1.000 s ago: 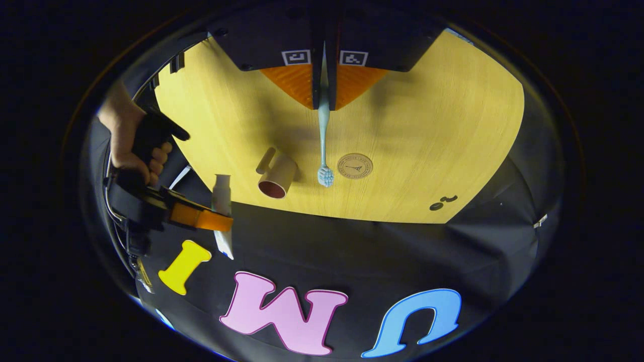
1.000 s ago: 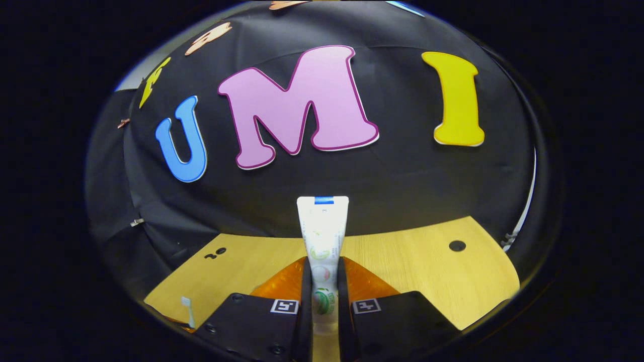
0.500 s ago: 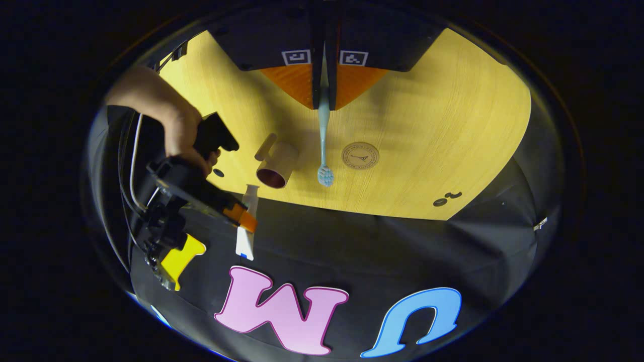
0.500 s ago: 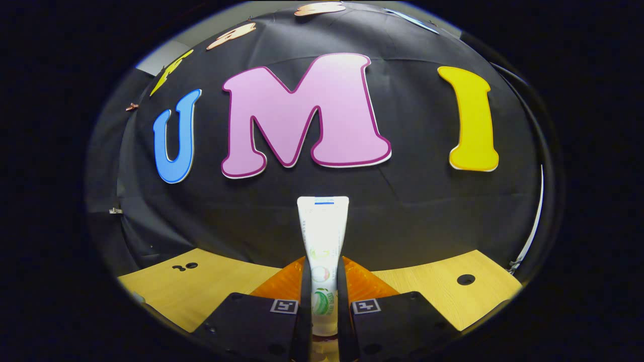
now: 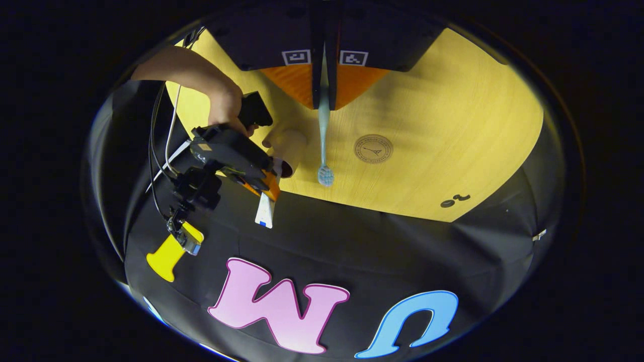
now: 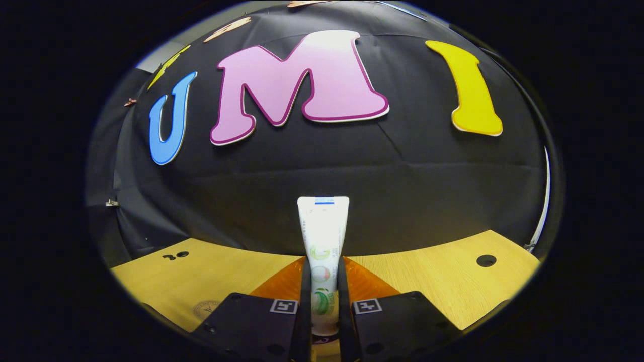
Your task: Put the toothbrush and toothpaste on the desktop into the cup, then pick up the cup and place it on the coaster on the desktop.
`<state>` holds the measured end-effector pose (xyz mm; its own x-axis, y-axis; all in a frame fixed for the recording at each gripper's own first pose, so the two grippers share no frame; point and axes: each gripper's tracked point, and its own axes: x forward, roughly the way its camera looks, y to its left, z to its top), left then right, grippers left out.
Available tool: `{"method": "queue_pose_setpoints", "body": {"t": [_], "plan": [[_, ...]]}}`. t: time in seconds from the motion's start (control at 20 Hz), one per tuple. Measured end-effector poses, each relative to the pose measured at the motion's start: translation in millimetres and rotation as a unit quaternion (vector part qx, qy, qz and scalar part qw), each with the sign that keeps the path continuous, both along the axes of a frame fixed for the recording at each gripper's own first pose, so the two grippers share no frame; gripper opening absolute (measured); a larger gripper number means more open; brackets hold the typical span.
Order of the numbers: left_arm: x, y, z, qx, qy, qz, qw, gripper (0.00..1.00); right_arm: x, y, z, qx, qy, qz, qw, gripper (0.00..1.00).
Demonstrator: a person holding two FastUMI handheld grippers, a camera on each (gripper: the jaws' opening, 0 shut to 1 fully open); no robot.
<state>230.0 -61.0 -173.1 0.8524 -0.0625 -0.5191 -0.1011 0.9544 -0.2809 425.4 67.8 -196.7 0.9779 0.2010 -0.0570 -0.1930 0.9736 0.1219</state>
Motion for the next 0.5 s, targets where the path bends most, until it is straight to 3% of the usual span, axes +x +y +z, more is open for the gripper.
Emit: {"method": "queue_pose_setpoints", "body": {"t": [0.15,0.25,0.3,0.35,0.4,0.5], "plan": [[-2,-4,-2,0.001,0.000,0.000,1.000,0.07,-4,2,-21,0.007,0.027,0.003,1.000,0.30],[-3,-3,-3,0.008,0.001,0.000,1.000,0.06,-12,-3,-25,0.004,0.032,0.003,0.999,0.40],[-3,-3,-3,0.007,0.000,0.000,1.000,0.06,-13,-6,-22,0.001,0.030,-0.003,1.000,0.52],[-3,-4,-1,0.006,-0.001,0.000,1.000,0.06,-15,-8,-18,0.003,0.029,-0.002,1.000,0.57],[0,-5,0,0.003,-0.003,-0.001,1.000,0.06,-19,-14,-12,0.004,0.033,-0.006,0.999,0.77],[10,-10,6,-0.004,-0.012,-0.007,1.000,0.06,-31,-33,-8,0.007,0.046,-0.015,0.999,1.00]]}}
